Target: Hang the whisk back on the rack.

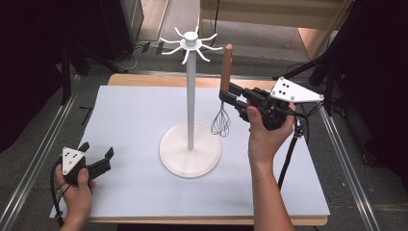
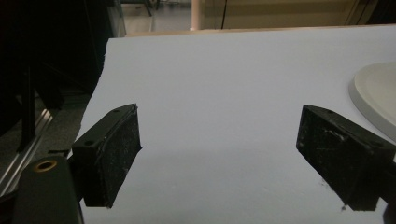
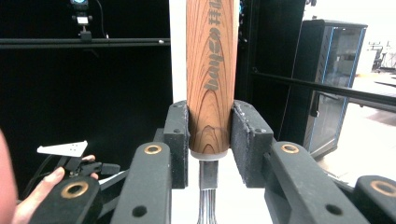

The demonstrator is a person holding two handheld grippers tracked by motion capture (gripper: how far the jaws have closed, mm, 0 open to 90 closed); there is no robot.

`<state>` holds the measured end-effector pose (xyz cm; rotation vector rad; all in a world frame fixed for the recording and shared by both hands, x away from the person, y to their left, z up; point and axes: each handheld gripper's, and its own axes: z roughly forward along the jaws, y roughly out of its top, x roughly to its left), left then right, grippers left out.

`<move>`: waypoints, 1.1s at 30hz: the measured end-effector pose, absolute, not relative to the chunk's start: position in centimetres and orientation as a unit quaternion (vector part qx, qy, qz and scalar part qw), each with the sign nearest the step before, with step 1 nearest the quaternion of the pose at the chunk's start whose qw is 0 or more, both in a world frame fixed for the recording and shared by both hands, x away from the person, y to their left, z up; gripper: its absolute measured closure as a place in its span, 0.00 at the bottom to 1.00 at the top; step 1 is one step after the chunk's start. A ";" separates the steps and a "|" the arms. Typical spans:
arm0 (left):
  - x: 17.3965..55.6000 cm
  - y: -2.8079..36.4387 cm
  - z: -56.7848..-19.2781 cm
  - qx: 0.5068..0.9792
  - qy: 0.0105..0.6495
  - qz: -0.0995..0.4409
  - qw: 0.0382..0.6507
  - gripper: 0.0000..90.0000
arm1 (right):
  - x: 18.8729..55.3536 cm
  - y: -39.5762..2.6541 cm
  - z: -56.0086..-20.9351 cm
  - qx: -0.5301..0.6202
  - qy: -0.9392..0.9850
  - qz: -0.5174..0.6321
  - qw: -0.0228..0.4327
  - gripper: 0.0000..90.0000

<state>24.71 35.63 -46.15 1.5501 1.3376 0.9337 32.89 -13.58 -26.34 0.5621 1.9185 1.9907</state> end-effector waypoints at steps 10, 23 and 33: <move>24.7 35.7 -46.1 0.622 0.536 0.374 0.431 0.16 | 33.1 -13.1 -26.3 0.194 0.673 0.696 0.156 0.78; 24.7 35.7 -46.1 0.622 0.536 0.374 0.431 0.16 | 33.3 -12.4 -25.8 0.190 0.678 0.693 0.155 0.78; 24.7 35.7 -46.1 0.622 0.537 0.373 0.431 0.16 | 33.6 -11.8 -26.2 0.189 0.684 0.688 0.150 0.78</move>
